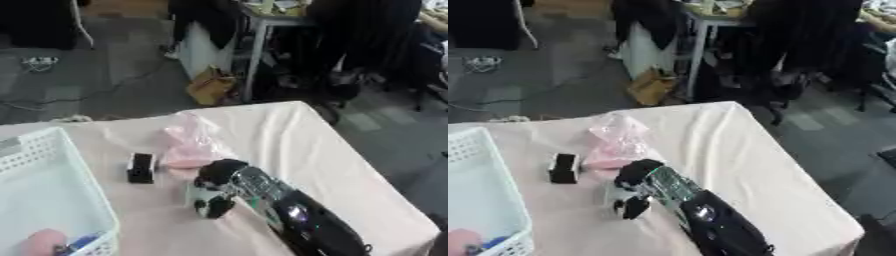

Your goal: Pick up objects on the table and place them in the box.

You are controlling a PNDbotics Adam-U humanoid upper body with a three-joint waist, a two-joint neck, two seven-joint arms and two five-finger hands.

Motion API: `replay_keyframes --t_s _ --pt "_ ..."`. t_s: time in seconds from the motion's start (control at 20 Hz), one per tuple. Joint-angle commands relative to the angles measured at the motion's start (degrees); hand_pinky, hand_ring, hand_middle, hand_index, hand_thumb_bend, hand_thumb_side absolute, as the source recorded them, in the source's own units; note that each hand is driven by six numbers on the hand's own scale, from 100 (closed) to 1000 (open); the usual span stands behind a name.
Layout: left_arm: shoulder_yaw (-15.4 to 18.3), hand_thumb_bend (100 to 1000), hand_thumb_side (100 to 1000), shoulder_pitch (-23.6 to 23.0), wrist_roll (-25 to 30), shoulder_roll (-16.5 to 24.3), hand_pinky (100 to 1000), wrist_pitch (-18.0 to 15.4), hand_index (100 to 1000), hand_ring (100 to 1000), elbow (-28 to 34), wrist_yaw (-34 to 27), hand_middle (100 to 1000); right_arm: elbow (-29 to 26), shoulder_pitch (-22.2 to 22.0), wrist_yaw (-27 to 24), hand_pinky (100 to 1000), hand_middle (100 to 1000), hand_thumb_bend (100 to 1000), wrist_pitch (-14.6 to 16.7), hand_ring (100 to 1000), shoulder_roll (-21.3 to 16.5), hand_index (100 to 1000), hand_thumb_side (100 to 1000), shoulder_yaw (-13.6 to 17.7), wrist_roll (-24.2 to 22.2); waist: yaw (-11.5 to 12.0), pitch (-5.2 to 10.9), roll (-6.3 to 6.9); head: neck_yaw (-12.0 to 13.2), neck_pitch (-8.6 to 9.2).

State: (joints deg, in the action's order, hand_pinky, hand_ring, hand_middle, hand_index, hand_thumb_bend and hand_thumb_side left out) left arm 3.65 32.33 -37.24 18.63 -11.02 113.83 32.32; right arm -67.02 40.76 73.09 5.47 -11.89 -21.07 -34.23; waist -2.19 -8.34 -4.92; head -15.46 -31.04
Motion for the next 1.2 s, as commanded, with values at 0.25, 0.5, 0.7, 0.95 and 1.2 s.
replay_keyframes --t_s 0.25,0.5,0.7,0.95,1.2 --pt "0.33 100 788 1.0 0.06 0.51 860 -0.06 870 945 0.77 0.03 826 0.4 0.27 -0.48 757 100 100 -0.22 390 -1.35 168 730 0.5 0.54 -0.06 -0.2 1.2 0.09 0.14" --pt "0.31 100 788 0.97 0.15 0.69 860 0.01 870 945 0.77 0.07 826 -1.23 0.19 -3.0 733 100 100 -0.08 318 -1.94 145 653 0.75 -1.18 -0.37 0.09 1.19 0.41 -0.09" --pt "0.3 100 786 0.94 0.28 0.77 860 0.03 871 945 0.77 0.11 826 -2.86 0.34 -5.94 627 100 100 0.04 256 -2.61 130 608 0.83 -3.13 -0.61 0.34 1.26 0.41 -0.2" --pt "0.31 100 787 0.93 0.3 0.76 858 0.03 871 945 0.77 0.07 828 -4.04 0.54 -7.62 421 100 100 1.21 199 -2.73 124 588 0.35 -3.36 -0.74 0.39 1.44 0.26 -0.29" --pt "0.32 100 787 0.83 0.32 0.81 858 0.02 872 945 0.77 0.01 828 -5.26 0.65 -8.48 359 100 100 2.08 189 -3.0 121 577 0.53 -2.96 -0.87 0.35 1.48 0.46 -0.64"
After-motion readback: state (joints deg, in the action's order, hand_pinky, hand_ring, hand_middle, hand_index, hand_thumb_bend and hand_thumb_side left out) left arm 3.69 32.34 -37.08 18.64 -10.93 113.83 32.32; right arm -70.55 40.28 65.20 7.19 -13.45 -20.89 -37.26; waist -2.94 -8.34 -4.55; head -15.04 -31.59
